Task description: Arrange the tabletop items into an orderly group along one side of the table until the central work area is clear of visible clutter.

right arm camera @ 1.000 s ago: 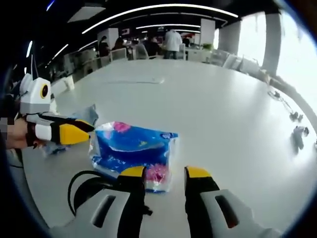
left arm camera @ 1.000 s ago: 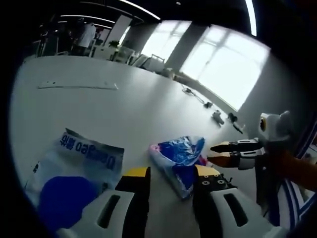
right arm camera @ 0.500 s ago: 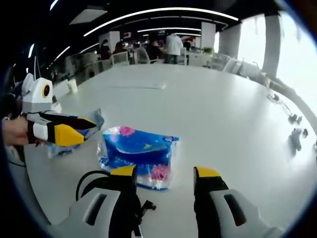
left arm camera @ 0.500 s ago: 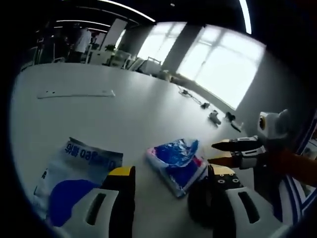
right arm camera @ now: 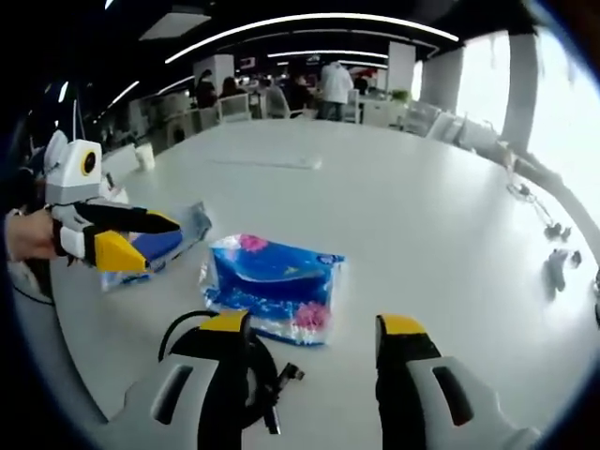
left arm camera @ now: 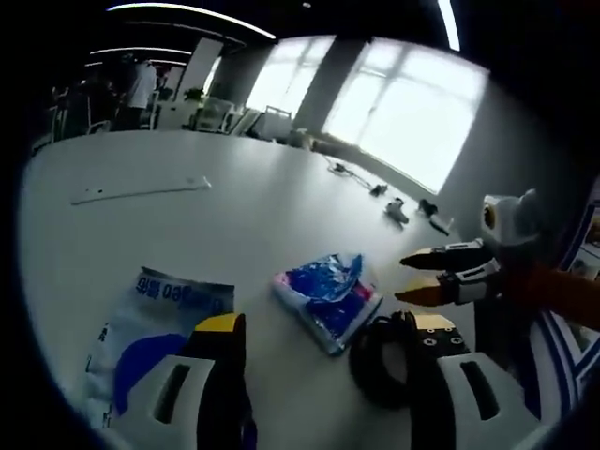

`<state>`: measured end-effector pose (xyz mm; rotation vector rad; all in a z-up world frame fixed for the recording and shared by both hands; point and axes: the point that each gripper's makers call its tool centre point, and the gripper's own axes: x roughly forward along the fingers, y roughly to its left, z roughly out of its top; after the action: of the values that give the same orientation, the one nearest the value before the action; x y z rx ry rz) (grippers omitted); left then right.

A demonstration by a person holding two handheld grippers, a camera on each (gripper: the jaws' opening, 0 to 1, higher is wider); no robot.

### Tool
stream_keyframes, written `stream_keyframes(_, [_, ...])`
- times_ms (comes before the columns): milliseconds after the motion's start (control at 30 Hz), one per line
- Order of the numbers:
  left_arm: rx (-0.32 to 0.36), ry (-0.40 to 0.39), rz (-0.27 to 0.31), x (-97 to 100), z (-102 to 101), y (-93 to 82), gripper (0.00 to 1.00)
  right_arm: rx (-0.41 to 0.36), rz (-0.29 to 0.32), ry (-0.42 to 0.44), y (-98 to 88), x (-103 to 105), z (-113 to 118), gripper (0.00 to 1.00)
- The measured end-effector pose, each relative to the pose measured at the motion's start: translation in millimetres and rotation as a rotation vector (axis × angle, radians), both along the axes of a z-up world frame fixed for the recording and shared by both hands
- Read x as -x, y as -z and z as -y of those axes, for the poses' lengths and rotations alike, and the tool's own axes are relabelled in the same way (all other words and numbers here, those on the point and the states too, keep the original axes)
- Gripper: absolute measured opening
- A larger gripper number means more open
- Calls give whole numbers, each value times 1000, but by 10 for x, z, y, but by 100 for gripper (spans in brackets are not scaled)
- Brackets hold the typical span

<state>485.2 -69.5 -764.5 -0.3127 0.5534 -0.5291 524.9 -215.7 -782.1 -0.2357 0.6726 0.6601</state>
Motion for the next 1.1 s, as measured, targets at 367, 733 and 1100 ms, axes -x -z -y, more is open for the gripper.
stream_keyframes(367, [-2, -32, -6, 119, -126, -41, 71, 4, 14, -28, -115, 80, -64, 54])
stream_keyframes(733, [3, -81, 5, 189, -283, -111, 75, 0, 43, -36, -237, 119, -94, 54])
stream_keyframes(1100, [19, -133, 7, 323, -431, -162, 74, 9, 54, -72, -303, 154, -190, 54])
